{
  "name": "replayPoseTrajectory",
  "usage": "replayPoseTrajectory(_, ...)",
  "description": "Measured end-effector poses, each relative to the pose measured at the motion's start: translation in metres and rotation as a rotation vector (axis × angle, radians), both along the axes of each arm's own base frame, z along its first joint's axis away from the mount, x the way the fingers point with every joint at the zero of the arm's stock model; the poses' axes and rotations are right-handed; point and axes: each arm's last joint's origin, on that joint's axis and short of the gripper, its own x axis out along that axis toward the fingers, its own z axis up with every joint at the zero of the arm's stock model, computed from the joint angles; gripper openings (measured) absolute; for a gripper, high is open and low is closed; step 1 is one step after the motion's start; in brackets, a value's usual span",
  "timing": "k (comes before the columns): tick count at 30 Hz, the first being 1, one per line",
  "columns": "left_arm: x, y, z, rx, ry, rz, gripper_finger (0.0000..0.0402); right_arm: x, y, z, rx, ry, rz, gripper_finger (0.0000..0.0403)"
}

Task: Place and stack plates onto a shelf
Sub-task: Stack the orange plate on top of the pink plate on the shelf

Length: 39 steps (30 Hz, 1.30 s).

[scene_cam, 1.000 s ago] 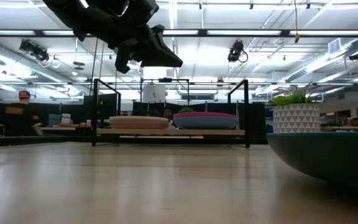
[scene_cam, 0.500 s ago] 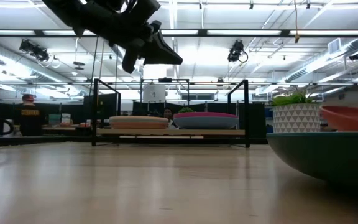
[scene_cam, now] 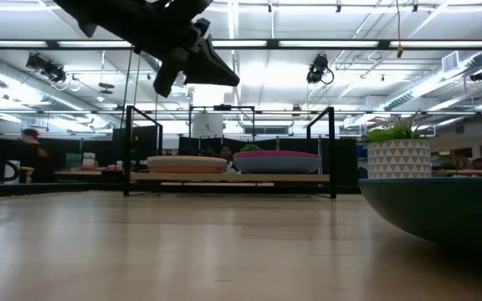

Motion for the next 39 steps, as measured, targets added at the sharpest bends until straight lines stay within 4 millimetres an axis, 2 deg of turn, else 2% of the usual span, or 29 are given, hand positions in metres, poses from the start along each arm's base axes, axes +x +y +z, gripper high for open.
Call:
replayPoseTrajectory(4,-0.003,-0.007,-0.004,-0.036,0.058,0.030,0.0022,0.001,0.004,0.000,-0.032,-0.097,0.117,0.0128)
replayPoseTrajectory(10,-0.003,-0.009,0.008,-0.172,0.193,0.120,0.0022,0.001,0.006,0.000,-0.085,-0.175,0.246,0.0128)
replayPoseTrajectory(15,-0.007,-0.010,0.012,-0.278,0.266,0.179,0.0022,0.003,0.006,-0.001,-0.118,-0.226,0.286,0.0128)
replayPoseTrajectory(20,-0.011,-0.011,0.010,-0.334,0.324,0.180,0.0022,0.000,0.002,-0.012,-0.111,-0.244,0.286,0.0126)
replayPoseTrajectory(25,-0.011,-0.011,0.010,-0.364,0.315,0.198,0.0022,-0.003,-0.001,-0.018,-0.119,-0.234,0.285,0.0107)
replayPoseTrajectory(32,-0.009,-0.018,0.013,-0.363,0.278,0.164,0.0022,-0.002,-0.004,-0.018,-0.125,-0.227,0.323,0.0041)
replayPoseTrajectory(36,-0.002,-0.030,0.016,-0.324,0.161,0.058,0.0022,0.006,-0.007,-0.009,-0.130,-0.200,0.354,0.0023)
replayPoseTrajectory(39,-0.002,-0.037,0.005,-0.307,0.068,-0.021,0.0022,0.018,-0.009,0.004,-0.141,-0.192,0.369,0.0023)
